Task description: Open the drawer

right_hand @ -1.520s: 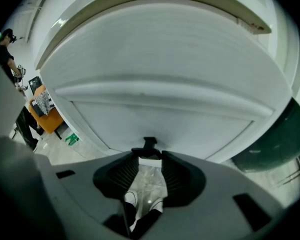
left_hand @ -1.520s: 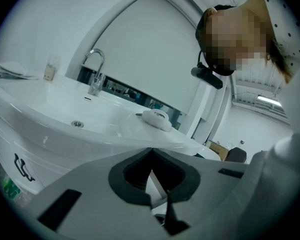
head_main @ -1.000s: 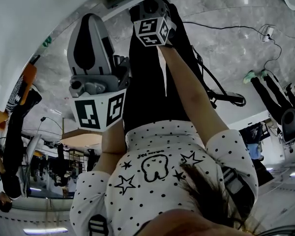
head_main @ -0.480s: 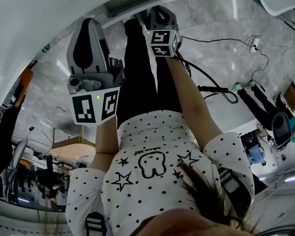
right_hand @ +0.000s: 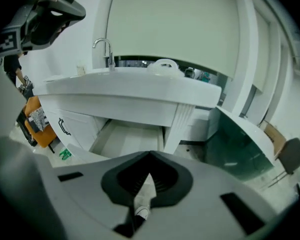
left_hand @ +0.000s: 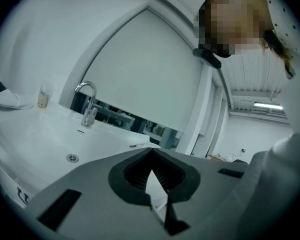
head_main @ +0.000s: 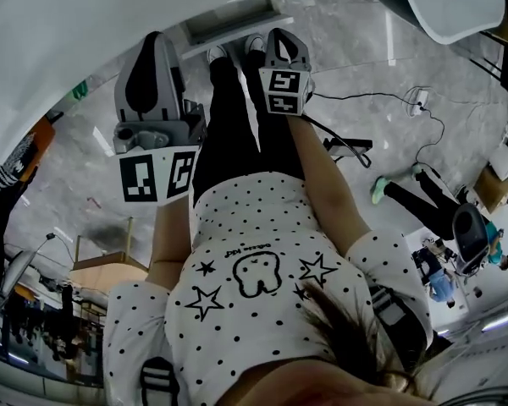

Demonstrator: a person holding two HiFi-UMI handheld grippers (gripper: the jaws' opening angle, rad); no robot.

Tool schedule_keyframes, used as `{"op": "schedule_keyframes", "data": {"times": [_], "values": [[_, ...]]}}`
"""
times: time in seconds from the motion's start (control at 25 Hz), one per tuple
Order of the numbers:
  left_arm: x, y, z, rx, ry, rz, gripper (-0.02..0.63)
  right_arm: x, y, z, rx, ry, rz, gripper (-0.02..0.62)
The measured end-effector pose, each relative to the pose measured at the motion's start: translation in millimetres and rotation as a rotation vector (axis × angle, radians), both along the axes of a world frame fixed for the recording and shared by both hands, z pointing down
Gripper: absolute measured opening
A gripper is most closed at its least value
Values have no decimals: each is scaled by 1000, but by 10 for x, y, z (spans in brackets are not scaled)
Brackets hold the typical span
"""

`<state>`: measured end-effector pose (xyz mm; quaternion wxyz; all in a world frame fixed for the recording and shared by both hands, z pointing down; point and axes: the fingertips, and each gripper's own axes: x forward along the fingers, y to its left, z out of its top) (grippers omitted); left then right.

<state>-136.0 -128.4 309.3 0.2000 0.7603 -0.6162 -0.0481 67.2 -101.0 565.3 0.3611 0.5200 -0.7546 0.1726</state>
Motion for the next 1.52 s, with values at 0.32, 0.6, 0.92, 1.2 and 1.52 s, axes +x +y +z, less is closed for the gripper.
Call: {"op": "schedule_keyframes", "data": {"times": [0.32, 0.6, 0.92, 1.2, 1.52], "values": [[-31, 98, -228, 10, -6, 18, 4, 47, -192, -409, 66, -14, -18, 14], [-40, 250, -544, 18, -22, 2, 5, 10, -292, -915, 130, -47, -66, 14], [-106, 194, -844, 70, -52, -45, 5, 15, -457, -1358, 214, -86, -84, 14], [36, 165, -1047, 115, -59, -48, 5, 32, -560, -1746, 330, -79, -164, 14], [151, 136, -1223, 159, -85, -55, 4, 76, -836, -2245, 441, -122, -182, 14]]}}
